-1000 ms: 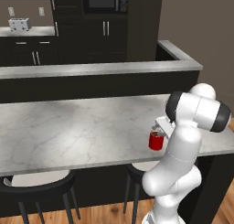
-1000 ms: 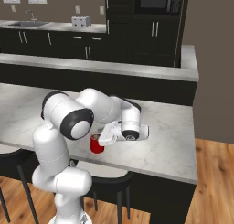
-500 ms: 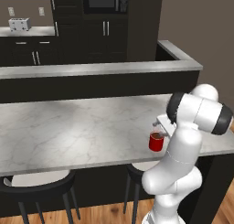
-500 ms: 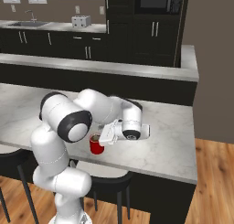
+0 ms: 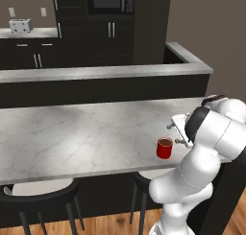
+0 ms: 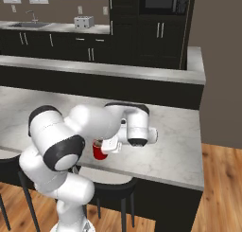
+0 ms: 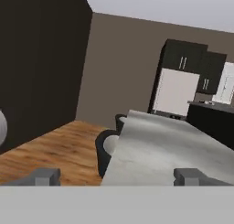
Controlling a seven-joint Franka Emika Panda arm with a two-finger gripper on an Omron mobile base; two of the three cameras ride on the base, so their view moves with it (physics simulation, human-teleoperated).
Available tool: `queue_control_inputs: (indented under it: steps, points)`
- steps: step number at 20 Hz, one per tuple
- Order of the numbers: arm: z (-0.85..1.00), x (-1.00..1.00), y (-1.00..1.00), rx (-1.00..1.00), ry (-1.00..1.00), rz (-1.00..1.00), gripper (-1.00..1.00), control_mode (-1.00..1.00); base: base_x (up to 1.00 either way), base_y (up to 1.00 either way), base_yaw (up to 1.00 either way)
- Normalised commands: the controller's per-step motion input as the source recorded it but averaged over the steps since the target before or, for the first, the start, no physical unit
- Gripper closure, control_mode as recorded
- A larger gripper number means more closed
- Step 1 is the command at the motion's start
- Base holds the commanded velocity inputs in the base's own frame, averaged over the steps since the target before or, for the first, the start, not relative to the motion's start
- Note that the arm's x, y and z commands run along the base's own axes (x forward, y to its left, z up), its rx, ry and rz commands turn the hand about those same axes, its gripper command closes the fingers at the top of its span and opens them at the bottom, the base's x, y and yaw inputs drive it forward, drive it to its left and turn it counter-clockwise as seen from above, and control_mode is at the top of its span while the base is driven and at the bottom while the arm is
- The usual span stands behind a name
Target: Pick up the marshmallow and place it in the cup of hot chocolate on the dining counter.
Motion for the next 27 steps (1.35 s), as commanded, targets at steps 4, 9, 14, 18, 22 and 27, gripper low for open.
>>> queue_control_inputs:
  steps: [4, 9, 14, 18, 22, 27]
  points:
    - [0.56, -0.73, 0.22, -0.07, -0.31, 0.0, -1.0, -1.0, 0.0, 0.0, 0.0]
    - [0.71, -0.56, 0.3, -0.11, -0.27, 0.0, -1.0, -1.0, 0.0, 0.0, 0.0]
    - [0.94, -0.4, 0.51, -0.17, -0.23, 0.0, -1.0, -1.0, 0.0, 0.0, 0.0]
    - [1.0, -0.46, 0.37, -0.14, -0.26, 0.0, -1.0, -1.0, 0.0, 0.0, 0.0]
    - [0.96, -0.62, 0.23, -0.09, -0.28, 0.0, -1.0, -1.0, 0.0, 0.0, 0.0]
    - [0.91, -0.65, 0.23, -0.08, -0.29, 0.0, -1.0, -1.0, 0.0, 0.0, 0.0]
